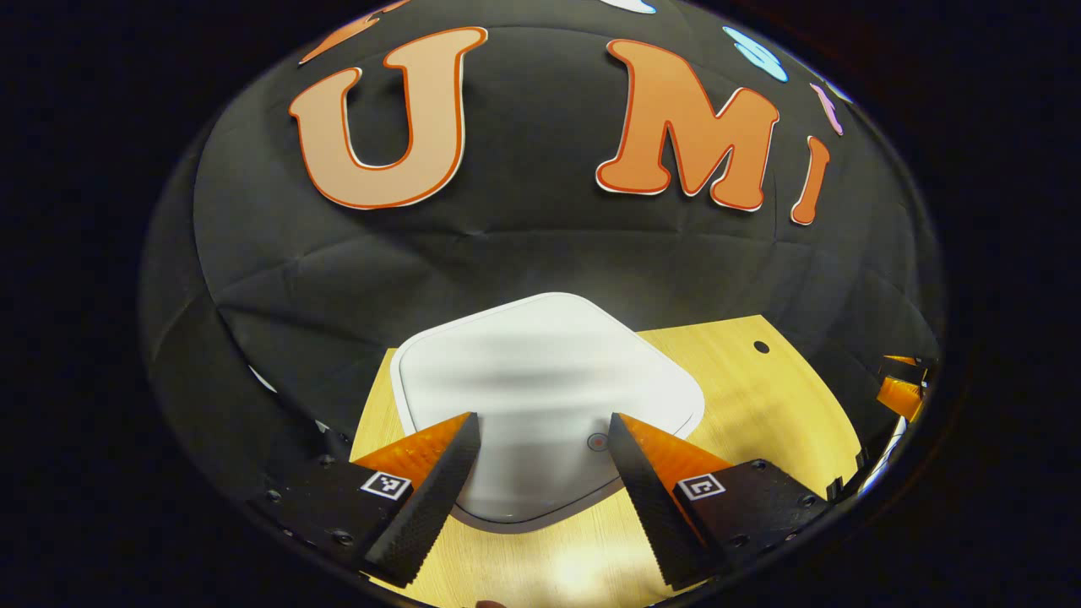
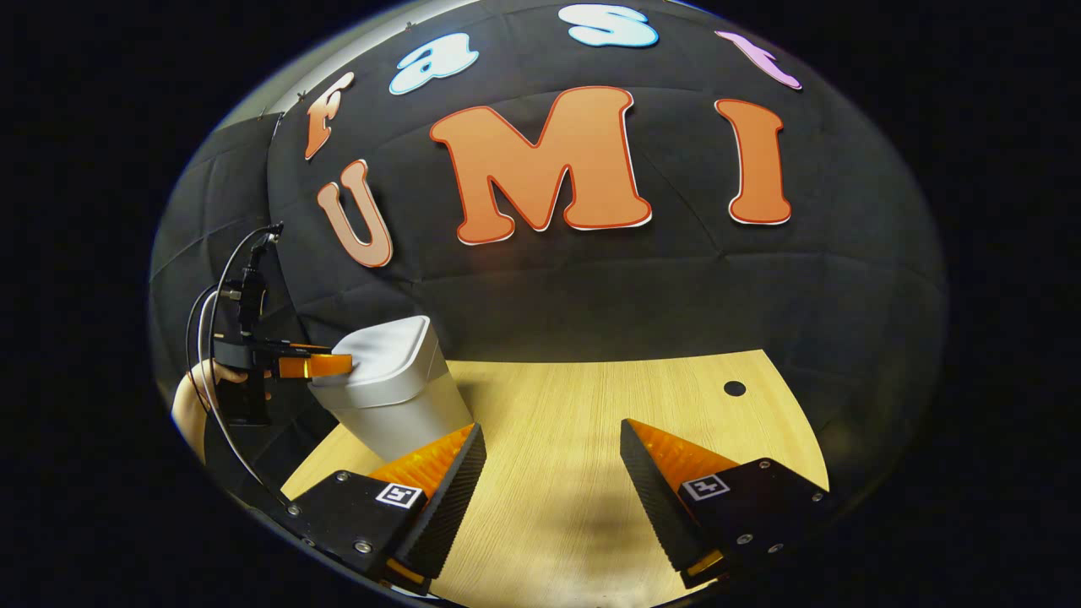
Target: Press the lid of the desktop garbage bin to open it, pick up the crumpled paper on the desktop and throw it into the bin, then pick up the pop can on the desktop and drop it into the bin, and finally close the garbage bin lid.
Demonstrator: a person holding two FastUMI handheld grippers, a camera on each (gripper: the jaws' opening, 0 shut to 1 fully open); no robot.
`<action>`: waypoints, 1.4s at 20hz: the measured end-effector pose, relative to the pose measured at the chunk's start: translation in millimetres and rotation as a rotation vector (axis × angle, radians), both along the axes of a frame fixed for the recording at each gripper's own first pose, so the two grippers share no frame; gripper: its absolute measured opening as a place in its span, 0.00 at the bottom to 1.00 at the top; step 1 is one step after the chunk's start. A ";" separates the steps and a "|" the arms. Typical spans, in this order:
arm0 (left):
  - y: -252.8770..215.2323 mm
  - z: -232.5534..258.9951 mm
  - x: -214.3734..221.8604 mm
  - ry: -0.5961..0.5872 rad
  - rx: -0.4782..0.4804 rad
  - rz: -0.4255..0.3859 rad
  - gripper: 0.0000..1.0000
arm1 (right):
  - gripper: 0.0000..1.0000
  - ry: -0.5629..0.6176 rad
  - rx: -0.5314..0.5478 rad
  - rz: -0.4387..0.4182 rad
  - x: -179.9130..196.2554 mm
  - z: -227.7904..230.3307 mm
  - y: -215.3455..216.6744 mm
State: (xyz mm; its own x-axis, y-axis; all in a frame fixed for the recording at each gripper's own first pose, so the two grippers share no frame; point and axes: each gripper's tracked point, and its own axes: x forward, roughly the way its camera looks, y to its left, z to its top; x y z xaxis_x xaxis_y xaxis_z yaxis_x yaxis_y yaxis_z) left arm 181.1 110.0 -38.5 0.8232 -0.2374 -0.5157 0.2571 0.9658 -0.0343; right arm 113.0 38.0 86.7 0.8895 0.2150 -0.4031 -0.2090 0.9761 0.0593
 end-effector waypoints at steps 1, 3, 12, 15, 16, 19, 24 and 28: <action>0.6 0.5 0.3 -0.002 -0.002 0.009 0.98 | 0.96 -0.004 0.000 -0.004 0.1 1.7 -0.5; 1.1 1.9 -0.4 -0.004 0.001 0.032 0.98 | 0.96 -0.014 0.000 -0.012 0.1 6.2 -2.8; -30.2 42.0 -7.6 -0.141 -0.014 0.010 0.98 | 0.96 -0.083 -0.012 -0.033 7.9 25.4 -4.3; -47.2 54.3 -19.1 -0.176 -0.039 -0.006 0.98 | 0.96 -0.113 -0.022 -0.046 9.2 31.2 -4.3; -54.0 57.4 -23.8 -0.185 -0.058 -0.012 0.98 | 0.96 -0.125 -0.023 -0.050 9.4 32.3 -5.3; -78.8 68.0 -43.3 -0.227 -0.132 -0.033 0.98 | 0.96 -0.159 -0.024 -0.061 7.7 37.8 -4.9; -99.3 61.9 -74.4 -0.302 -0.151 -0.031 0.98 | 0.96 -0.235 -0.027 -0.080 1.7 46.3 -5.5; -97.1 61.7 -88.7 -0.381 -0.151 0.012 0.98 | 0.95 -0.335 -0.004 -0.129 -11.1 49.1 -3.9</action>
